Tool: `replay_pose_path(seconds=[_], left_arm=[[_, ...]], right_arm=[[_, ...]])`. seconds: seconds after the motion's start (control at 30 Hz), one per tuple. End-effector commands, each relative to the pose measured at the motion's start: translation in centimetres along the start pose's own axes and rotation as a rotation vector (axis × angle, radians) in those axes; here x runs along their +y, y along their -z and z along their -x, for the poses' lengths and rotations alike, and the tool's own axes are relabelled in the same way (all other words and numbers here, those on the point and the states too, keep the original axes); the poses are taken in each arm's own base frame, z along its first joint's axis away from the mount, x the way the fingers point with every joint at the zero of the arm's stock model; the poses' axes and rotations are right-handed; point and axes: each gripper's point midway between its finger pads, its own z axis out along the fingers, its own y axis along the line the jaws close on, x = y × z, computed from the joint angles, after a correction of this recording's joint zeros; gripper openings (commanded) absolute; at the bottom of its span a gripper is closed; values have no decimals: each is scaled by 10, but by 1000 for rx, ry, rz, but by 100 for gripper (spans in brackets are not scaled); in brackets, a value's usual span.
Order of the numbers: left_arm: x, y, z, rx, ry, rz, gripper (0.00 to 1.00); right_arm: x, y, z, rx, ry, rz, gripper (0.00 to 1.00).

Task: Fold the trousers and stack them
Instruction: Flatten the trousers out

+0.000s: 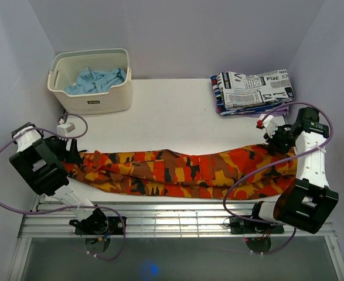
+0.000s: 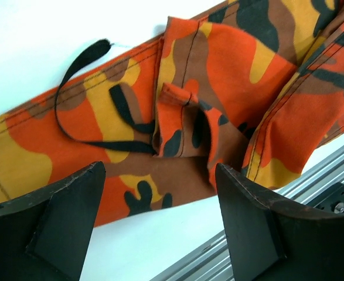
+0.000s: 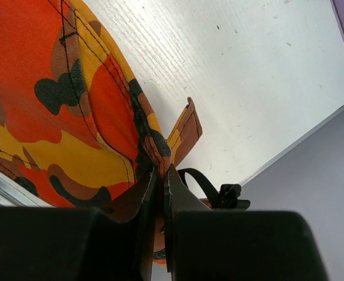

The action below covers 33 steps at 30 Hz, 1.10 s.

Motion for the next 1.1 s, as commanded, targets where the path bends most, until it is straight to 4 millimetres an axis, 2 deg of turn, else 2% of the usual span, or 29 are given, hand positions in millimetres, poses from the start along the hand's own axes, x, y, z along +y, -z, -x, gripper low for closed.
replay_pose_path(seconds=[0.0,0.23,0.4,0.53,0.57,0.67,0.7,0.77,0.8,0.87,0.97,1.03,1.07], left_arm=[[-14,-8,24,-61,15,-30,87],[-4,-36,17,15,112,69,86],[-16,-52,5,82,125,57,80],[-14,-53,-1,110,150,93,55],[-12,-50,1,110,161,108,33],[-7,-34,16,55,252,128,0],[-1,-22,20,17,297,136,0],[3,2,45,-90,361,130,0],[9,15,48,-130,397,145,0],[13,42,69,-218,431,175,0],[24,79,88,-318,489,264,0],[33,95,94,-363,516,329,0],[47,110,87,-374,654,479,0]], right_arm=[[-11,6,8,-33,11,-61,8],[-18,9,9,-30,14,-79,8],[-20,9,7,-18,16,-85,8],[-23,9,5,-6,17,-98,8],[-26,10,5,-8,13,-112,8],[-40,16,5,-22,-6,-176,8],[-46,20,2,-24,-22,-208,8],[-57,25,0,-39,-42,-257,8],[-65,31,-4,-49,-57,-294,8],[-72,35,-6,-54,-70,-320,8],[-81,42,-11,-66,-100,-365,8],[-90,49,-12,-81,-122,-412,8],[-98,57,-13,-105,-147,-459,8]])
